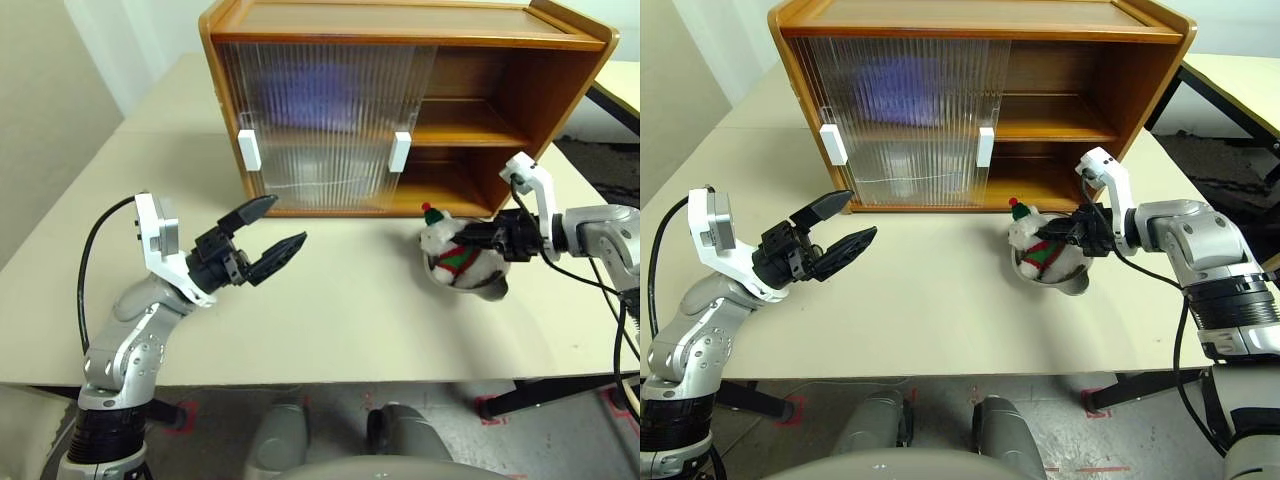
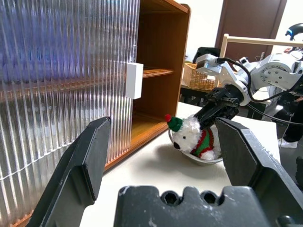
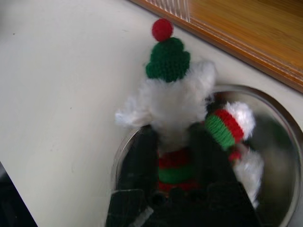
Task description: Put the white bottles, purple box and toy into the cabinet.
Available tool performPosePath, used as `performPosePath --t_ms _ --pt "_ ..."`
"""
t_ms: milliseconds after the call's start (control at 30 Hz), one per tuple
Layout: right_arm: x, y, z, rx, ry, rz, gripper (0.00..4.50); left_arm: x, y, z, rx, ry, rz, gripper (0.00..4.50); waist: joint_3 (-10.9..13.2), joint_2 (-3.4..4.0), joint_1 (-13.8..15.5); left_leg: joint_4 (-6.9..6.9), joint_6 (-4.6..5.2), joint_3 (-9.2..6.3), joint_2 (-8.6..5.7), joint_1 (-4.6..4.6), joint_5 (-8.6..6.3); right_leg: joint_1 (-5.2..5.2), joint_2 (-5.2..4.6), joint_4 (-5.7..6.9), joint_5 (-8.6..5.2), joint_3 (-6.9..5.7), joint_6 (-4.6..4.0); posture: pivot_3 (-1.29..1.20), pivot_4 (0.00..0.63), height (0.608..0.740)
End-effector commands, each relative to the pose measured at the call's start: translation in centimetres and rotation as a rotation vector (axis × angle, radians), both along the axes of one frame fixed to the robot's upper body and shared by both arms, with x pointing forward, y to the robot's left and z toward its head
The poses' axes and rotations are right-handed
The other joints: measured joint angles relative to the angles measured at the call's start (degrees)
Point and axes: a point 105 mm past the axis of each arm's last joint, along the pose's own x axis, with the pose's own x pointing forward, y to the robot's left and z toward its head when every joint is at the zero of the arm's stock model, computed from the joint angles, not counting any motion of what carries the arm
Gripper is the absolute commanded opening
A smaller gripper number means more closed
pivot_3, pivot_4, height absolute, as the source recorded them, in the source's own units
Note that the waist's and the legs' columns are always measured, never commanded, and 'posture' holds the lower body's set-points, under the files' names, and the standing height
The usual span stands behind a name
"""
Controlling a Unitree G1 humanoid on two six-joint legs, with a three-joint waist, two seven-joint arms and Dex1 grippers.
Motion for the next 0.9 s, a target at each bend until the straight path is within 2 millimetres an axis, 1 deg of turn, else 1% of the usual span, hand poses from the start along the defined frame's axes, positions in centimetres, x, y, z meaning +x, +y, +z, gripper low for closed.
performPosePath --t_ms 33,67,233,433,533,600,667,733,833,900 --pt "-0.4 -0.5 0.3 0.001 0.012 0.002 0.08 -0.1 0.0 0.0 0.015 -0.003 -0.001 4.5 0.0 0.0 0.0 0.0 0.0 0.0 0.0 0.0 0.0 0.0 0.0 0.0 0.0 0.0 0.0 0.22 0.0 0.74" --pt "-0.4 -0.6 0.5 0.003 0.011 0.001 0.0 -0.1 -0.1 0.1 0.014 -0.004 -0.001 4.5 0.0 0.0 0.0 0.0 0.0 0.0 0.0 0.0 0.0 0.0 0.0 0.0 0.0 0.0 0.0 0.22 0.0 0.74" --pt "-0.6 -1.4 2.1 0.026 0.006 -0.004 0.0 0.0 -0.1 0.1 0.013 -0.004 -0.001 4.5 0.0 0.0 0.0 0.0 0.0 -0.01 0.0 -0.01 0.0 -0.01 0.0 0.0 0.0 0.0 0.0 0.21 0.0 0.74" --pt "-0.3 -2.0 4.3 0.027 -0.04 -0.009 0.0 0.1 -0.2 0.1 0.012 -0.005 -0.002 4.5 0.0 0.01 -0.07 0.01 0.0 0.02 0.0 0.01 0.0 -0.02 0.0 0.0 -0.02 0.0 0.05 0.21 0.0 0.74" --pt "0.1 -1.8 6.2 0.055 -0.091 -0.002 0.0 0.1 -0.3 0.2 0.011 -0.006 -0.006 4.5 0.0 0.01 -0.02 0.01 0.01 0.01 0.0 0.01 0.01 -0.01 0.0 0.0 -0.02 -0.02 0.05 0.21 0.0 0.74" --pt "0.5 -1.4 8.1 0.11 -0.147 -0.001 0.0 0.1 -0.4 0.3 0.009 -0.006 -0.007 4.5 0.0 0.01 -0.07 0.01 0.01 0.01 0.0 -0.01 0.0 -0.03 0.0 0.0 -0.02 -0.01 0.05 0.21 0.0 0.74" --pt "1.0 -0.9 10.7 0.22 -0.215 0.0 0.0 0.1 -0.4 0.3 0.009 -0.005 -0.009 4.5 0.0 0.02 -0.11 0.01 0.01 0.02 0.0 -0.02 0.01 -0.05 0.0 0.0 -0.01 -0.01 0.03 0.21 0.0 0.74" --pt "1.7 -0.9 12.6 0.291 -0.288 -0.012 0.0 0.1 -0.5 0.3 0.006 -0.003 -0.007 4.5 -0.01 0.02 -0.09 0.01 0.01 0.02 0.02 -0.01 0.0 -0.06 0.02 0.01 0.04 -0.02 -0.06 0.21 0.0 0.74" --pt "2.7 -1.3 13.6 0.3 -0.37 -0.048 0.0 0.2 -0.5 0.3 -0.001 0.003 -0.002 4.5 -0.05 -0.05 0.04 0.01 0.01 0.01 0.04 -0.01 0.0 -0.04 0.03 0.0 0.07 -0.05 -0.12 0.21 0.0 0.74" --pt "3.9 -1.4 14.1 0.297 -0.444 -0.091 0.0 0.2 -0.6 0.3 -0.004 0.005 0.0 4.5 -0.08 -0.08 0.06 0.01 0.01 0.01 0.02 -0.02 0.0 -0.03 -0.01 -0.01 0.08 -0.05 -0.12 0.21 0.0 0.74"
